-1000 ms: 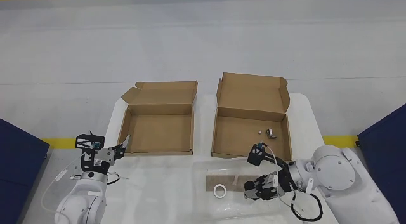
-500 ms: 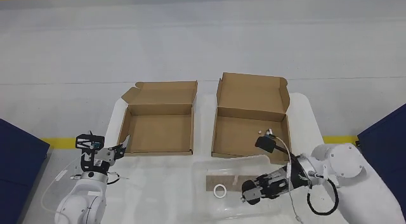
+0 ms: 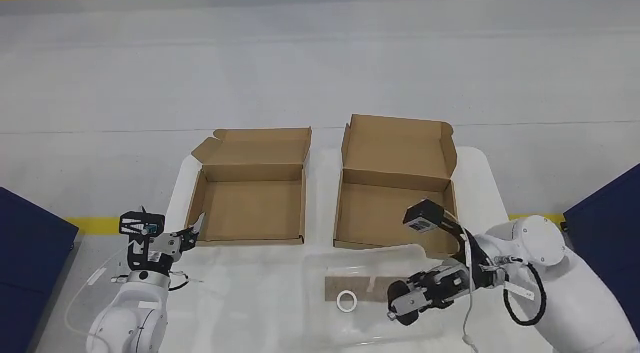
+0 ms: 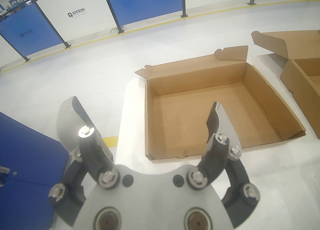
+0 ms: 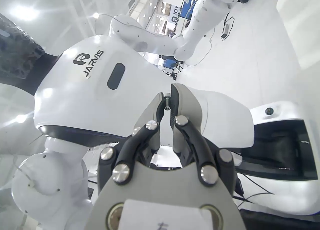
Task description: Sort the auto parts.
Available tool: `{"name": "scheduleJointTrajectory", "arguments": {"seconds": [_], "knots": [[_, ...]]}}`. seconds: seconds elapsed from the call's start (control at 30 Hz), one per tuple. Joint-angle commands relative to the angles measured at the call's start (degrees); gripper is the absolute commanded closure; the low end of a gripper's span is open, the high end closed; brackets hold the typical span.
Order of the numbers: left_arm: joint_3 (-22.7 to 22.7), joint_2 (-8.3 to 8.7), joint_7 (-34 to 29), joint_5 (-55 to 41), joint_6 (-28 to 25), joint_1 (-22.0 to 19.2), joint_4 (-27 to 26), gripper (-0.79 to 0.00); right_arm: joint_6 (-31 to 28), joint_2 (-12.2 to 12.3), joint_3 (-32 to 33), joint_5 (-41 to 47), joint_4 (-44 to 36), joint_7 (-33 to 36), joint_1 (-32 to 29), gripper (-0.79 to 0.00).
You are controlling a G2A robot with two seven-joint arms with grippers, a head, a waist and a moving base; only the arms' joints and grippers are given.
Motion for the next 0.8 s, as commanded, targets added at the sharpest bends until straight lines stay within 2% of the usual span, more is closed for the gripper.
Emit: {"name": "scheduleJointTrajectory", "arguments": {"seconds": [0.0,0.1,0.2,0.4,0.5,0.77], "knots": [[0.0,0.0,0.0,0.0,0.0,0.0,0.0,-0.785,0.0,0.0,0.0,0.0,0.0,0.0,0.0,0.0],[0.0,0.0,0.0,0.0,0.0,0.0,0.0,-0.785,1.69,-0.21,-0.14,5.12,-1.52,-0.19,-0.56,0.0],[0.0,0.0,0.0,0.0,0.0,0.0,0.0,-0.785,6.09,-0.38,-1.16,18.86,-3.54,0.0,-0.32,0.0],[0.0,0.0,0.0,0.0,0.0,0.0,0.0,-0.785,12.1,0.0,-0.84,31.28,-5.15,0.0,1.96,0.0],[0.0,0.0,0.0,0.0,0.0,0.0,0.0,-0.785,14.1,-0.01,-1.02,34.77,-5.97,0.0,2.29,0.0],[0.0,0.0,0.0,0.0,0.0,0.0,0.0,-0.785,14.36,0.0,-0.91,35.06,-6.11,0.0,2.39,0.0]]}}
